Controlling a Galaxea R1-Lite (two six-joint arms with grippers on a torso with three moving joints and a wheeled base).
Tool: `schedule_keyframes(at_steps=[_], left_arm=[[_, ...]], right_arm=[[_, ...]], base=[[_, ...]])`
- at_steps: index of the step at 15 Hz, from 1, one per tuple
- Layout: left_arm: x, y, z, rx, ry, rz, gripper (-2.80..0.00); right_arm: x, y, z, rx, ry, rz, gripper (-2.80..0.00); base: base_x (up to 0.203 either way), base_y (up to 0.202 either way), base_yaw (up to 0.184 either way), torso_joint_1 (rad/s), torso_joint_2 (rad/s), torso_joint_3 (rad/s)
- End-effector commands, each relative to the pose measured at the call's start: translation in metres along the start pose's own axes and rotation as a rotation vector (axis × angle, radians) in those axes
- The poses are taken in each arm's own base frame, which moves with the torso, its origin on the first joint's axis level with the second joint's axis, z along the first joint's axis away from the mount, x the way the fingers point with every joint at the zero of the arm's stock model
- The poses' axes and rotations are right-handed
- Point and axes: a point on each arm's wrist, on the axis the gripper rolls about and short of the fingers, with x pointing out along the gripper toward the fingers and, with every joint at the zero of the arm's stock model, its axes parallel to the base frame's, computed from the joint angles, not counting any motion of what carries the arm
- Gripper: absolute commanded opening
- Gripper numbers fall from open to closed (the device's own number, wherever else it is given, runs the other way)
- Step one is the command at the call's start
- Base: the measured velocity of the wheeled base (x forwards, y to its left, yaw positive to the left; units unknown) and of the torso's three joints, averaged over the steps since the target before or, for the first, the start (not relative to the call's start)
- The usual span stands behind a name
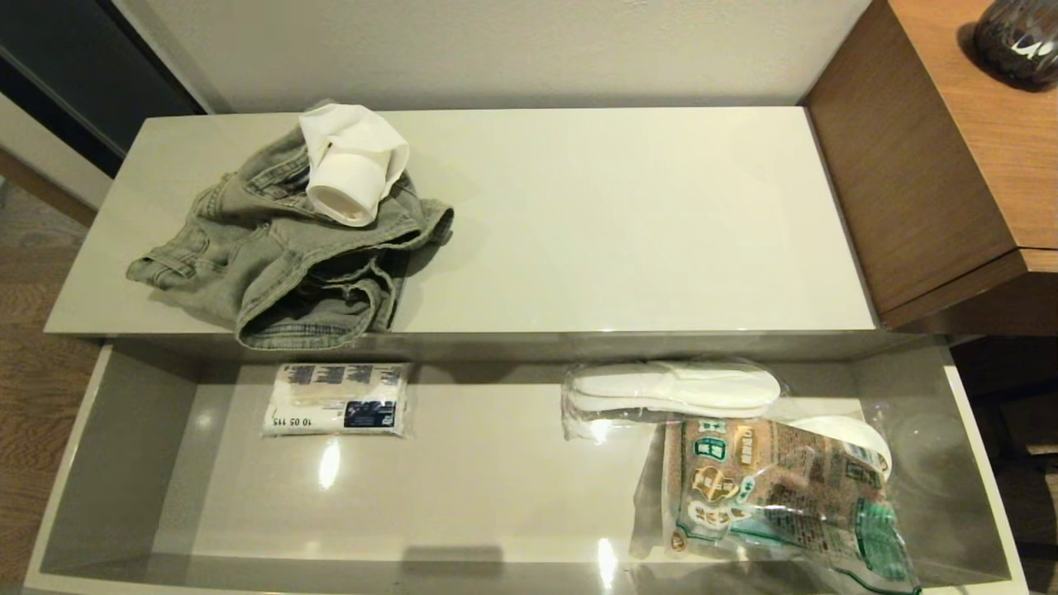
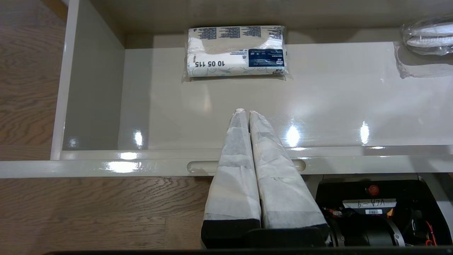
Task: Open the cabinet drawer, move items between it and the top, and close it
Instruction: Open the drawer, then pick up the roll paper on the table
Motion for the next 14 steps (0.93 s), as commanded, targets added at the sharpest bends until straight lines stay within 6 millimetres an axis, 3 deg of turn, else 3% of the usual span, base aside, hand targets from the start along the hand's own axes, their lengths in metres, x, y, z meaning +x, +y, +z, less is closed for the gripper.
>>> schedule_keyframes(at_steps=[1, 3, 5, 7, 10, 12, 14], left_arm=[[0.0, 0.0, 0.0, 0.0, 0.002, 0.0, -2.8], [0.0, 0.0, 0.0, 0.0, 0.0, 0.0, -2.8], [0.0, 0.0, 0.0, 0.0, 0.002, 0.0, -2.8], [0.0, 0.0, 0.0, 0.0, 0.002, 0.0, -2.8], [0.0, 0.0, 0.0, 0.0, 0.0, 0.0, -2.8], [0.0, 0.0, 0.0, 0.0, 0.001, 0.0, -2.8], [0.0, 0.0, 0.0, 0.0, 0.002, 0.0, -2.8]], right_arm=[[-0.032, -0.013, 0.013, -0.062, -0.088, 0.024, -2.8], [-0.06, -0.034, 0.008, -0.159, -0.113, 0.027, -2.8], [-0.069, -0.043, 0.004, -0.238, -0.1, 0.005, -2.8], [-0.097, -0.059, 0.001, -0.351, -0.157, -0.014, -2.8], [-0.129, -0.06, -0.008, -0.474, -0.203, 0.05, -2.8], [-0.139, -0.056, -0.024, -0.504, -0.175, 0.131, -2.8], [-0.126, -0.058, -0.044, -0.499, -0.083, 0.149, -2.8]], base=[[0.0, 0.0, 0.0, 0.0, 0.0, 0.0], [0.0, 0.0, 0.0, 0.0, 0.0, 0.0], [0.0, 0.0, 0.0, 0.0, 0.0, 0.0], [0.0, 0.0, 0.0, 0.0, 0.0, 0.0], [0.0, 0.0, 0.0, 0.0, 0.0, 0.0], [0.0, 0.0, 0.0, 0.0, 0.0, 0.0], [0.0, 0.0, 0.0, 0.0, 0.0, 0.0]])
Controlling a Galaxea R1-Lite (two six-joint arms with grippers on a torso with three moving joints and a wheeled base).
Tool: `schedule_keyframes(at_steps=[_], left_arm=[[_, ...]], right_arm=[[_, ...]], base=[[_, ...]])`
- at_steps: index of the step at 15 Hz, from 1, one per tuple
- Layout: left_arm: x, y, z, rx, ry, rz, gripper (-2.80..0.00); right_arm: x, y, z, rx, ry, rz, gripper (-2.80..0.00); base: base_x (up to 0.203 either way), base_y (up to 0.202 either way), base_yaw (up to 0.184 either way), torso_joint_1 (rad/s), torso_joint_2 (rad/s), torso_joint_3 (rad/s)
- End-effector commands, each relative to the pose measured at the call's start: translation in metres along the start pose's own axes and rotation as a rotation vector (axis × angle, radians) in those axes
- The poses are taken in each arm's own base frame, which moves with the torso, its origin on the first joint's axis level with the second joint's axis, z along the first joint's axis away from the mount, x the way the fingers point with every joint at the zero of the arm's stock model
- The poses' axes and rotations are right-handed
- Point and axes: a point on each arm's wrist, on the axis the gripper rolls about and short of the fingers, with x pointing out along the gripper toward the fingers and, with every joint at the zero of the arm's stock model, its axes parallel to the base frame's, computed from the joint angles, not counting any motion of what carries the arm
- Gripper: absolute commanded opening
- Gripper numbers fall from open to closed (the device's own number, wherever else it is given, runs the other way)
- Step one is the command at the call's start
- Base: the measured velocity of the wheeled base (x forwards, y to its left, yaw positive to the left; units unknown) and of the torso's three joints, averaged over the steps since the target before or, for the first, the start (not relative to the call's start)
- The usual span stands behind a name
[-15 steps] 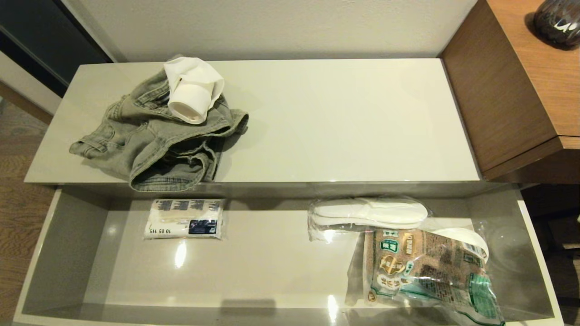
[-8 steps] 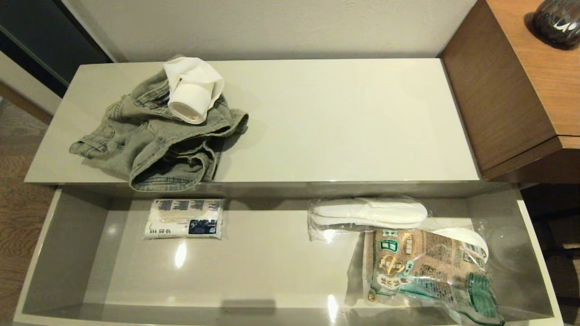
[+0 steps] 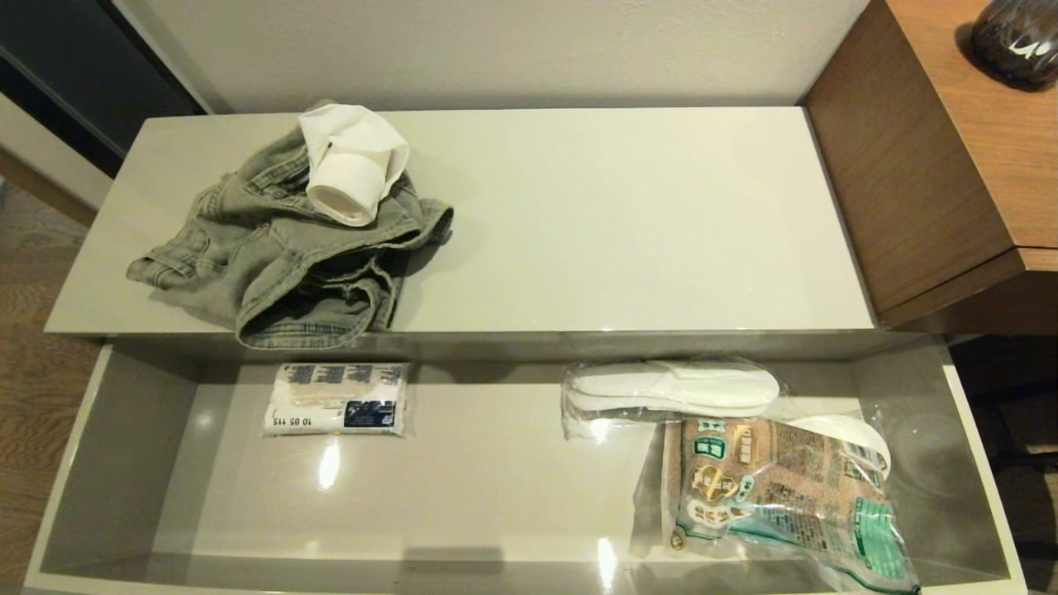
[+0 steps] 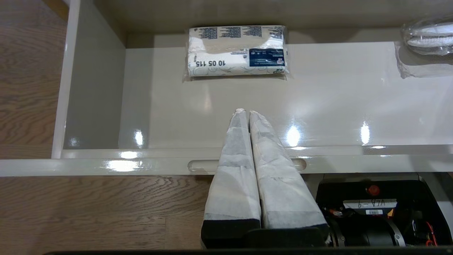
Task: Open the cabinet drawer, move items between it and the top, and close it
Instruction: Pick up the roll paper on the table
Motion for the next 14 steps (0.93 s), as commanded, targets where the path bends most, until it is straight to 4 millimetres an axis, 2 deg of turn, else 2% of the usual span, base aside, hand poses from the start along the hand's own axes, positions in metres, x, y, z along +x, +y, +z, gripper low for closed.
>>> schedule_keyframes(at_steps=[1, 4, 7, 11, 14], left_arm=[[0.0, 0.0, 0.0, 0.0, 0.001, 0.001, -2.8], [0.0, 0.0, 0.0, 0.0, 0.002, 0.001, -2.8], [0.0, 0.0, 0.0, 0.0, 0.0, 0.001, -2.8], [0.0, 0.0, 0.0, 0.0, 0.002, 0.001, -2.8], [0.0, 0.0, 0.0, 0.0, 0.001, 0.001, -2.8]], right_arm=[[0.009, 0.006, -0.028, 0.038, 0.064, 0.029, -2.8], [0.036, 0.008, -0.073, 0.112, 0.131, 0.041, -2.8], [0.059, 0.01, -0.113, 0.091, 0.074, 0.054, -2.8], [0.063, 0.016, -0.147, 0.009, -0.105, 0.204, -2.8], [0.065, 0.016, -0.151, -0.01, -0.112, 0.214, -2.8]], base=[[0.0, 0.0, 0.0, 0.0, 0.0, 0.0], [0.0, 0.0, 0.0, 0.0, 0.0, 0.0], [0.0, 0.0, 0.0, 0.0, 0.0, 0.0], [0.0, 0.0, 0.0, 0.0, 0.0, 0.0], [0.0, 0.0, 0.0, 0.0, 0.0, 0.0]])
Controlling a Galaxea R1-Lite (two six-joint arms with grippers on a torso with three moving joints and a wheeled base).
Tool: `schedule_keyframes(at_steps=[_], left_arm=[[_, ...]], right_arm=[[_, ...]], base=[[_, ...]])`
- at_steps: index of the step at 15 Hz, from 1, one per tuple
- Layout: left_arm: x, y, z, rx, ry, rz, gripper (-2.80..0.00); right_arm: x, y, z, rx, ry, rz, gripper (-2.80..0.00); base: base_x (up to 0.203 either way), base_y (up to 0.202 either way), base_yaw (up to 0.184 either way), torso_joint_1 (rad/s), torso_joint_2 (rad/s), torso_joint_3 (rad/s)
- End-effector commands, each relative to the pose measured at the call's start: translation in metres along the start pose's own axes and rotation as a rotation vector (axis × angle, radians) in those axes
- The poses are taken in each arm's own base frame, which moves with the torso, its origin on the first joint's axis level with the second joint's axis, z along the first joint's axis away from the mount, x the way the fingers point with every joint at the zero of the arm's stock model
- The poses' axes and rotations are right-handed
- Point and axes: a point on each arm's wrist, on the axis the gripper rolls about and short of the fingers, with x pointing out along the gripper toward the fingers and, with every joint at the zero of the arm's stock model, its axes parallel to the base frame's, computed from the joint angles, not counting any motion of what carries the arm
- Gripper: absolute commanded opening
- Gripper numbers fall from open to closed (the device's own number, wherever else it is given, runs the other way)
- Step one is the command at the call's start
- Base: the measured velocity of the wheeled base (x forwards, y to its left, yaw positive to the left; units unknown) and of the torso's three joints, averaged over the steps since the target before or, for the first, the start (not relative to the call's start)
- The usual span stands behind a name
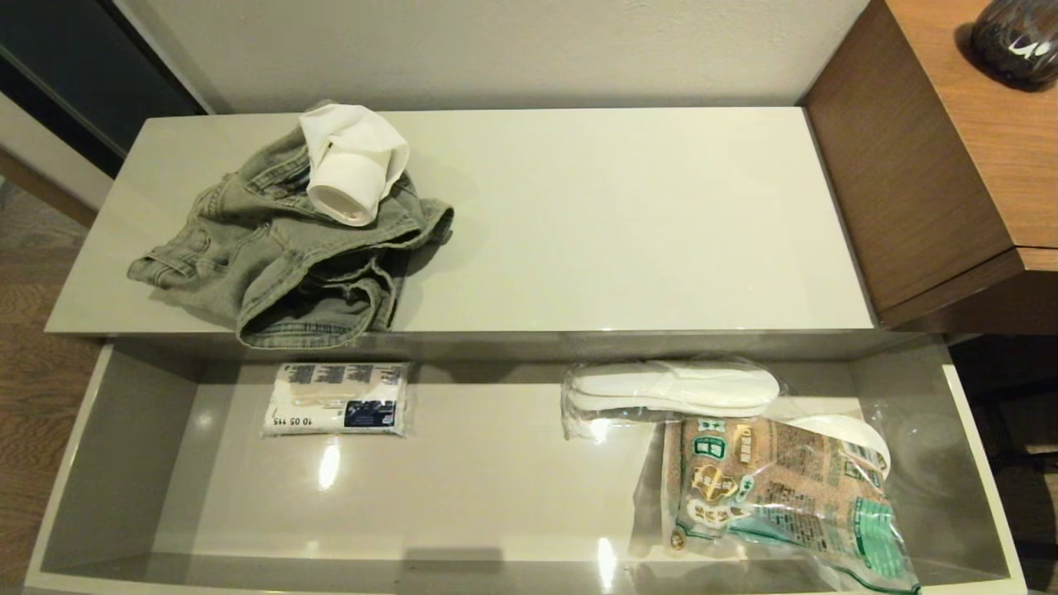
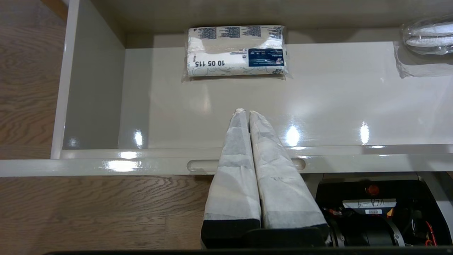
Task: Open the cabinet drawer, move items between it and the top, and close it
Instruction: Pick up the roll paper on the table
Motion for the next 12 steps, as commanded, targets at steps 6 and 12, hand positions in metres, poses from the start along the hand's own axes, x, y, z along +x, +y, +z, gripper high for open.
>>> schedule_keyframes(at_steps=[6, 12], left_arm=[[0.0001, 0.0, 0.0, 0.0, 0.002, 0.0, -2.8], [0.0001, 0.0, 0.0, 0.0, 0.002, 0.0, -2.8]], right_arm=[[0.0031, -0.0034, -0.0131, -0.013, -0.011, -0.147, -2.8], [0.0079, -0.0048, -0.0092, 0.01, -0.198, -0.152, -2.8]], base=[[0.0, 0.0, 0.0, 0.0, 0.0, 0.0], [0.0, 0.0, 0.0, 0.0, 0.0, 0.0]])
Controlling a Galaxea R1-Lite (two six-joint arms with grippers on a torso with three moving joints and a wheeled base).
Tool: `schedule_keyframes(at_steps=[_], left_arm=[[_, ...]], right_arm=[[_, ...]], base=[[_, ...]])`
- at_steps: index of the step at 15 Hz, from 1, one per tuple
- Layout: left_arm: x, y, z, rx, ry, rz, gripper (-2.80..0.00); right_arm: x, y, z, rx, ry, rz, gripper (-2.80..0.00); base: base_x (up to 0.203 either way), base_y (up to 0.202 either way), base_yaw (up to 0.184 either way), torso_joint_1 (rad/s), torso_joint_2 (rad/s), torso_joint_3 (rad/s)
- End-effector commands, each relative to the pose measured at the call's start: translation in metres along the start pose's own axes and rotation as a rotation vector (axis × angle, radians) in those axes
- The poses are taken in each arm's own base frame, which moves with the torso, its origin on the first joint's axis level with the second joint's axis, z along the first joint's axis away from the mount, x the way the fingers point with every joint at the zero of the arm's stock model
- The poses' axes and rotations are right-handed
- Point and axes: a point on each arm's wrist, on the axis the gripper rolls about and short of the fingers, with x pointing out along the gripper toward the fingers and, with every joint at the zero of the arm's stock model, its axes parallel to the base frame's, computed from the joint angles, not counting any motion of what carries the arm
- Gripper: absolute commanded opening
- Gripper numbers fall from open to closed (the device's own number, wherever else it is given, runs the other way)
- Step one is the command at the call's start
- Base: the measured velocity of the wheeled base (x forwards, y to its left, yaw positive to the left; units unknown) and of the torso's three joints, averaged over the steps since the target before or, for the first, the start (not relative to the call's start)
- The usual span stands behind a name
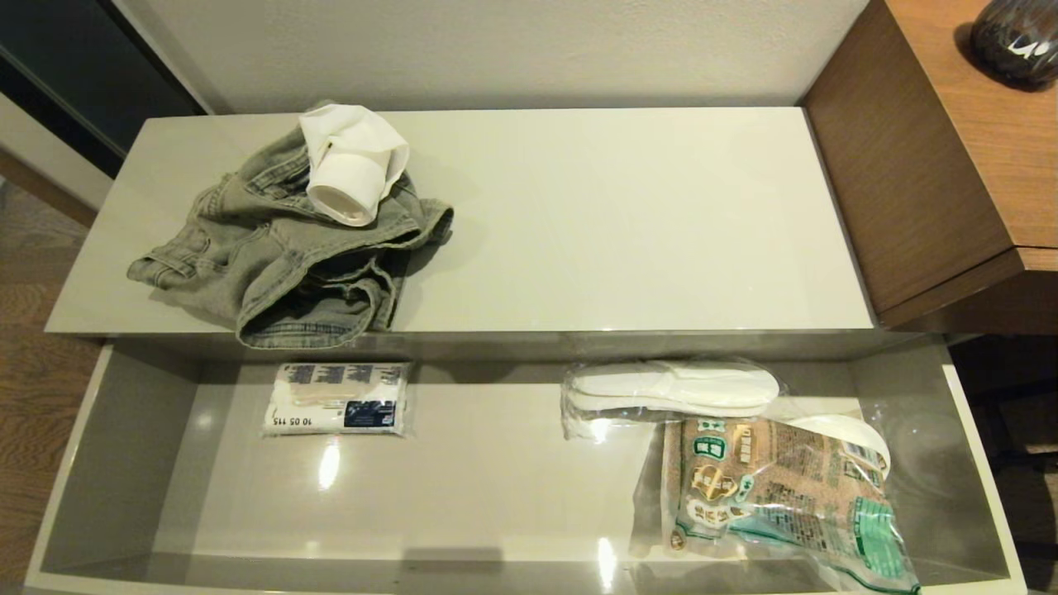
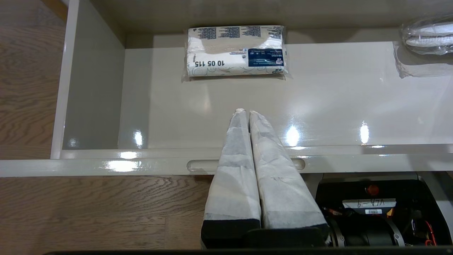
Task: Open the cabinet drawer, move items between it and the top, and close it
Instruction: Pick up the roll paper on the table
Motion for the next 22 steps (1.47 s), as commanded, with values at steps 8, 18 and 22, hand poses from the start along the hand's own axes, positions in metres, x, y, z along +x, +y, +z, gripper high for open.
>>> schedule_keyframes(at_steps=[8, 18, 22], left_arm=[[0.0, 0.0, 0.0004, 0.0, 0.0, 0.001, -2.8], [0.0001, 0.0, 0.0, 0.0, 0.002, 0.001, -2.8], [0.0001, 0.0, 0.0, 0.0, 0.002, 0.001, -2.8]], right_arm=[[0.0036, -0.0024, -0.0084, 0.078, -0.007, -0.103, -2.8], [0.0036, -0.0025, -0.0084, 0.078, -0.007, -0.101, -2.8], [0.0036, -0.0024, -0.0084, 0.078, -0.007, -0.103, -2.8]], base=[[0.0, 0.0, 0.0, 0.0, 0.0, 0.0], [0.0, 0.0, 0.0, 0.0, 0.0, 0.0], [0.0, 0.0, 0.0, 0.0, 0.0, 0.0]])
